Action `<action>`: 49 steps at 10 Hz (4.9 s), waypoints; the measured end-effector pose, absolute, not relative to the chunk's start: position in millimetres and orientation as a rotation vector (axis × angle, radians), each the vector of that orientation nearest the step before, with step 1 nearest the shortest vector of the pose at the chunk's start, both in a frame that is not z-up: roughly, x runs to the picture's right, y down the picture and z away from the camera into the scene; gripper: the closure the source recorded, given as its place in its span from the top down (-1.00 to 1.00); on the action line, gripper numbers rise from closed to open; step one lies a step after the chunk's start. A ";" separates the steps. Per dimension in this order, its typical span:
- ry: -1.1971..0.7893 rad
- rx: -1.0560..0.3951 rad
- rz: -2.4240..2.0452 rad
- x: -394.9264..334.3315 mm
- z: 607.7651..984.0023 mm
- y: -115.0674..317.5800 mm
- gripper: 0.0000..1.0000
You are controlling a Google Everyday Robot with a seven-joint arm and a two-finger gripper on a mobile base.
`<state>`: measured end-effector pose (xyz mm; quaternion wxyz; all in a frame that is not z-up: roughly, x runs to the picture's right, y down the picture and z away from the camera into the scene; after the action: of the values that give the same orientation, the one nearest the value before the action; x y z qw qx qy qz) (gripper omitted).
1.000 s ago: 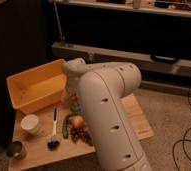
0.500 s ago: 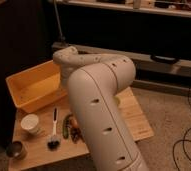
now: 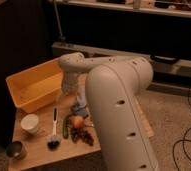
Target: Place pepper in plastic cup
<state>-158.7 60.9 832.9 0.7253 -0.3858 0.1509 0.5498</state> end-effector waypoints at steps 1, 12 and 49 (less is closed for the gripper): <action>0.324 -0.844 1.195 -160.6 819.6 63.8 0.60; 0.340 -0.841 1.175 -177.2 814.2 76.7 0.60; 0.516 -0.912 1.236 -191.8 840.6 186.8 0.17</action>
<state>-191.8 186.8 840.6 0.6895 -0.4078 0.2306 0.5524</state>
